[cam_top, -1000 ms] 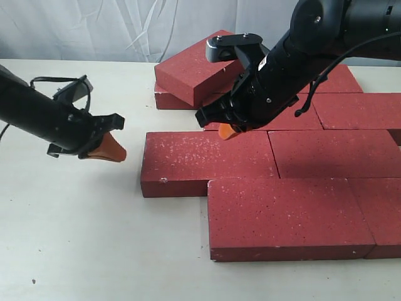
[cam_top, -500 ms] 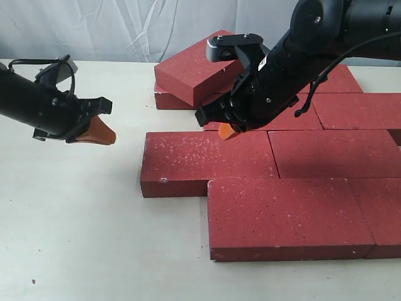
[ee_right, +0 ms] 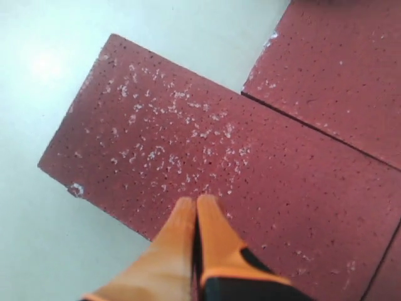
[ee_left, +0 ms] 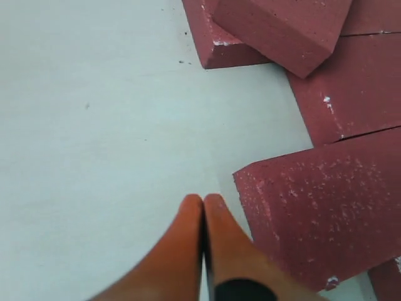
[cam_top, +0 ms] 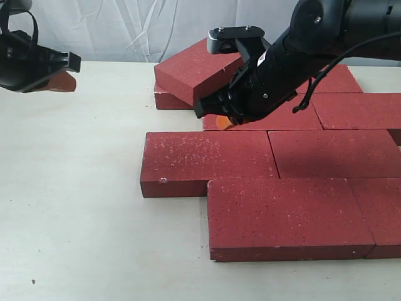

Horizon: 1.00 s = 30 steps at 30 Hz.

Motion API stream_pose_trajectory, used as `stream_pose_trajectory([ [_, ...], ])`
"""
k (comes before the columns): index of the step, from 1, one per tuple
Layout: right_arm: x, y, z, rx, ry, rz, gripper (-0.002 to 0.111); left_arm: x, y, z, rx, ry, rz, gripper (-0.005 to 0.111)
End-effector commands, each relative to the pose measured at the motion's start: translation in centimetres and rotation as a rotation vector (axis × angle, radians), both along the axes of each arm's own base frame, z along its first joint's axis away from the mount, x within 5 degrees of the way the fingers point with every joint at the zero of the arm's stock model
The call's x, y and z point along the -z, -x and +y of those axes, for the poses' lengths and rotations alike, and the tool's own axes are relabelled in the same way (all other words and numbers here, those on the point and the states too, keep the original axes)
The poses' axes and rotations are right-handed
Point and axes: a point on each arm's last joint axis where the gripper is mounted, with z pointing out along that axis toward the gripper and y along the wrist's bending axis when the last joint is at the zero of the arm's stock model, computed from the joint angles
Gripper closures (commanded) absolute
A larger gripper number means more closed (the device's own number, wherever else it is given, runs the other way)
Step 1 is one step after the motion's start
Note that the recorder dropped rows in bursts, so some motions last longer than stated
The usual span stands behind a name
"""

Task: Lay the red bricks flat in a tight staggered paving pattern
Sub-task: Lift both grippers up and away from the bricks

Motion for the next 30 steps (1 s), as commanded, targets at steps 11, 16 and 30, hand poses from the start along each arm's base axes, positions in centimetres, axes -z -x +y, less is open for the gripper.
stream_pose_trajectory([
  [11, -4.8, -1.8, 0.6, -0.005, -0.042, -0.14, 0.109, -1.9, 2.0, -2.1, -0.009, -0.316, -0.103, 0.107],
  [16, -7.0, -3.8, -0.7, 0.092, -0.035, -0.267, 0.109, -2.0, 1.9, -2.4, -0.021, -0.272, -0.105, 0.107],
  [30, -9.3, -9.3, -7.5, 0.328, -0.049, -0.381, 0.109, -1.8, 2.0, -2.8, -0.048, -0.185, -0.083, 0.107],
])
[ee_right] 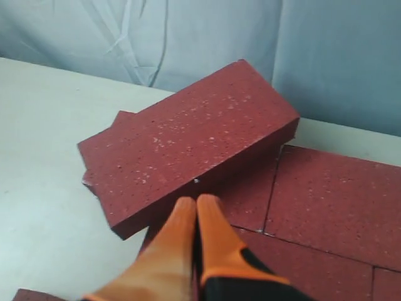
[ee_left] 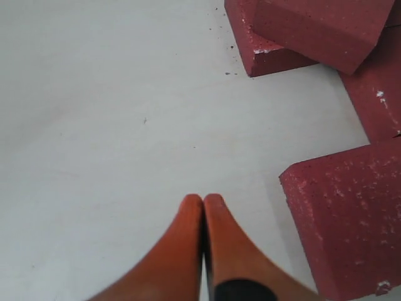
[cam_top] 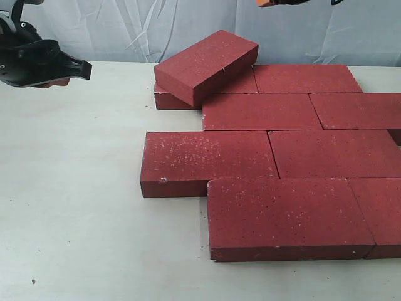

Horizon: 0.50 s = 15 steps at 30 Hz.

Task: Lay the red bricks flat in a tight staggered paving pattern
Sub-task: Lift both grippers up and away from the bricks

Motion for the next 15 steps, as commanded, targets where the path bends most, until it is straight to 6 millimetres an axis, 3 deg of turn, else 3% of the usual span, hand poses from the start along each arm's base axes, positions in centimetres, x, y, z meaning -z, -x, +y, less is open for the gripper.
stream_pose_trajectory([
  [1, 1.2, -1.4, -2.0, 0.053, 0.031, 0.02, 0.109, -0.1, 0.2, -0.3, -0.009, 0.044, -0.007, 0.107],
  [7, 4.9, -3.5, -4.1, 0.138, -0.019, 0.136, 0.109, 0.3, 0.3, -0.3, -0.007, 0.034, -0.011, 0.107],
  [10, 6.7, -4.6, -6.0, 0.183, -0.118, 0.206, 0.109, 0.1, 0.0, -0.3, -0.002, 0.038, -0.057, 0.107],
  [15, 8.1, -6.1, -9.7, 0.2, -0.187, 0.233, 0.109, -0.1, -0.9, -0.5, -0.006, 0.059, -0.125, 0.107],
])
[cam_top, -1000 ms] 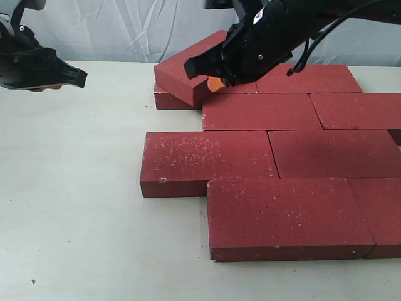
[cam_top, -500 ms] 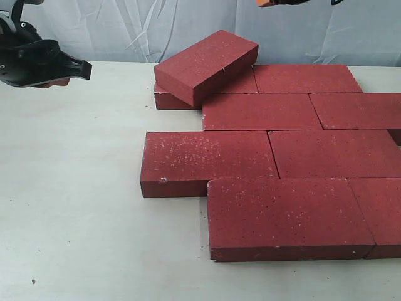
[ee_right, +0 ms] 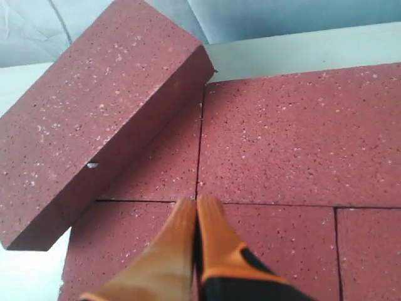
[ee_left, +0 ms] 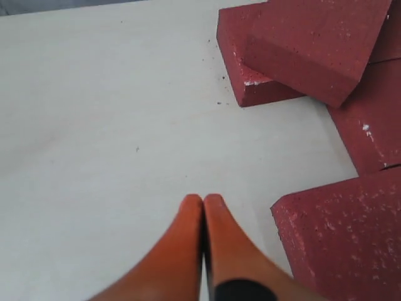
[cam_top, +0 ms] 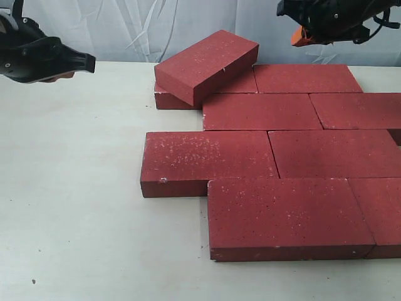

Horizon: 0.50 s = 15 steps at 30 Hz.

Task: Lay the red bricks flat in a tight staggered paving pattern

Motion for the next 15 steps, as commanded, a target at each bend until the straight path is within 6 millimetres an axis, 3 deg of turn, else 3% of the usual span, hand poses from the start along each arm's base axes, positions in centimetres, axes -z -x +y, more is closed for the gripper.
stream_pose_trajectory([
  [1, 0.6, -1.3, -2.5, 0.019, -0.028, 0.001, 0.109, 0.2, -0.9, -0.5, 0.005, 0.009, -0.036, 0.107],
  [8, 1.9, -4.7, -2.6, 0.058, -0.101, -0.05, 0.109, 4.6, -4.8, -1.8, -0.043, 0.074, 0.009, 0.107],
  [15, 3.8, -6.3, -2.6, 0.163, -0.198, -0.091, 0.109, 7.4, -7.0, -2.5, -0.063, 0.081, 0.078, 0.107],
])
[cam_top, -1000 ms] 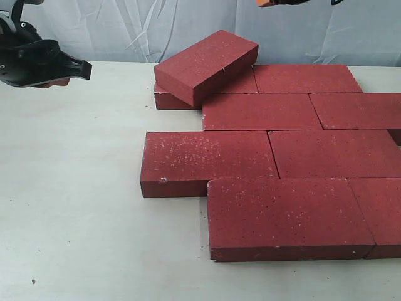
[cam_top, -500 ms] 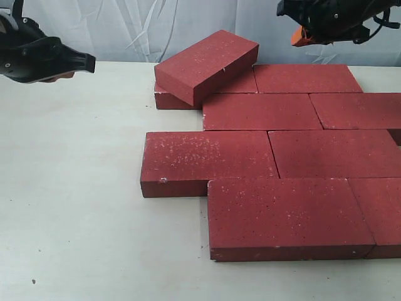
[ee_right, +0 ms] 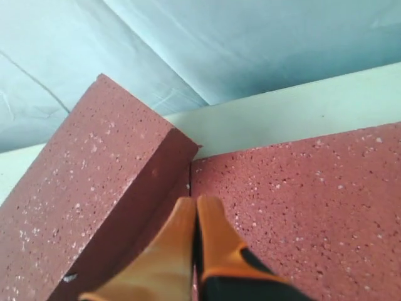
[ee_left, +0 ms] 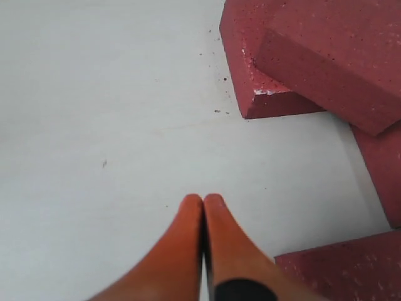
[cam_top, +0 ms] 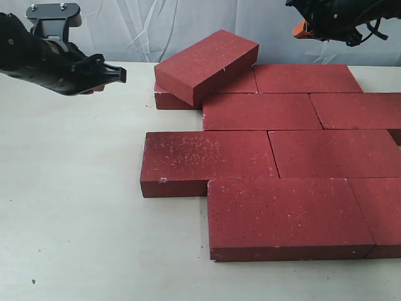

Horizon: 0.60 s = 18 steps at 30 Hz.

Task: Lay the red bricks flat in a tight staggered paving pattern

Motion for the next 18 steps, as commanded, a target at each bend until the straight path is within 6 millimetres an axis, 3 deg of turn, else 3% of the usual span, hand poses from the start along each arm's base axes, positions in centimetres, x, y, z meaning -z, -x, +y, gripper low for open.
stream_pose_trajectory([
  [1, 0.6, -0.7, -0.3, 0.052, -0.049, -0.025, 0.109, 1.2, -1.5, -0.8, -0.008, 0.017, 0.016, 0.107],
  [5, 0.7, -1.2, 0.0, 0.074, -0.123, -0.025, 0.109, 1.7, -2.9, -1.1, -0.008, 0.016, 0.012, 0.107],
  [12, -0.5, -3.8, 0.8, -0.025, -0.143, -0.072, 0.109, 3.4, -4.3, -1.6, -0.017, 0.023, 0.048, 0.107],
  [18, 0.7, -5.7, 1.2, -0.032, -0.21, -0.052, 0.109, 3.4, -5.0, -1.8, -0.023, 0.033, 0.029, 0.107],
])
